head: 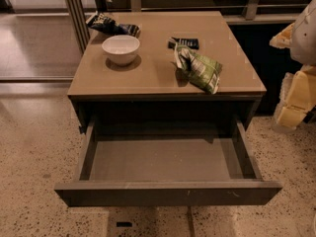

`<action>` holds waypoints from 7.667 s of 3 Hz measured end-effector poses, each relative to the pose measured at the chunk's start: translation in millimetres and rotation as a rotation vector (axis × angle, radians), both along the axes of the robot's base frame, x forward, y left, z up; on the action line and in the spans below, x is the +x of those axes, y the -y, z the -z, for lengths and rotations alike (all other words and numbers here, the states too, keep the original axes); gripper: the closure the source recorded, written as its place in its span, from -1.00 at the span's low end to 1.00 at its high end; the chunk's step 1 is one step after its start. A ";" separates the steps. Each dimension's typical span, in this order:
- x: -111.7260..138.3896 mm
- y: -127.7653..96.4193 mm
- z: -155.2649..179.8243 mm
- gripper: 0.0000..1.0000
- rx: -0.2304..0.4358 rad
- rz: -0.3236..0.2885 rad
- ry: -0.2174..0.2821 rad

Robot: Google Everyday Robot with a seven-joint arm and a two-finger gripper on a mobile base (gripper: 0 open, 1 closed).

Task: Place green jalapeno chip bag into top drawer

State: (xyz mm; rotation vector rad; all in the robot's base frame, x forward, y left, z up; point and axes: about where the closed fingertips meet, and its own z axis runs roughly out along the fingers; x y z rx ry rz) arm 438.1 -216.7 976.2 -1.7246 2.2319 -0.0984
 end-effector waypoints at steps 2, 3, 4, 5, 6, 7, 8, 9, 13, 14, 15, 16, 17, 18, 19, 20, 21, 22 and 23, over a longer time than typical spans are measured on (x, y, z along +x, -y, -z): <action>25.3 -0.5 0.3 -1.00 0.064 0.014 0.069; 79.7 -5.3 3.3 -1.00 0.209 0.035 0.182; 132.7 -18.8 2.1 -1.00 0.358 0.032 0.279; 178.7 -40.1 9.3 -1.00 0.504 0.000 0.321; 210.9 -61.7 27.9 -1.00 0.599 -0.020 0.299; 228.9 -80.7 51.4 -1.00 0.645 -0.031 0.252; 239.2 -90.9 76.5 -1.00 0.650 -0.027 0.201; 244.3 -96.4 97.2 -1.00 0.640 -0.018 0.159; 248.8 -98.7 131.8 -0.16 0.612 0.009 0.095; 248.8 -98.8 131.8 0.30 0.612 0.009 0.095; 248.8 -98.8 131.8 0.77 0.612 0.009 0.095; 236.1 -106.3 128.6 1.00 0.627 -0.068 0.069; 195.8 -114.1 125.2 1.00 0.643 -0.218 -0.001; 142.2 -117.0 121.7 1.00 0.659 -0.355 -0.109; 88.9 -113.5 118.3 1.00 0.678 -0.429 -0.219; 83.5 -113.0 119.9 1.00 0.676 -0.437 -0.239; 88.9 -113.2 135.2 1.00 0.602 -0.437 -0.229; 92.2 -103.9 182.3 1.00 0.535 -0.426 -0.210; 97.3 -95.2 231.4 1.00 0.498 -0.398 -0.178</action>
Offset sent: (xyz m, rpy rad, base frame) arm 0.0936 -0.0018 -0.0023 0.2408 -0.2343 -0.0502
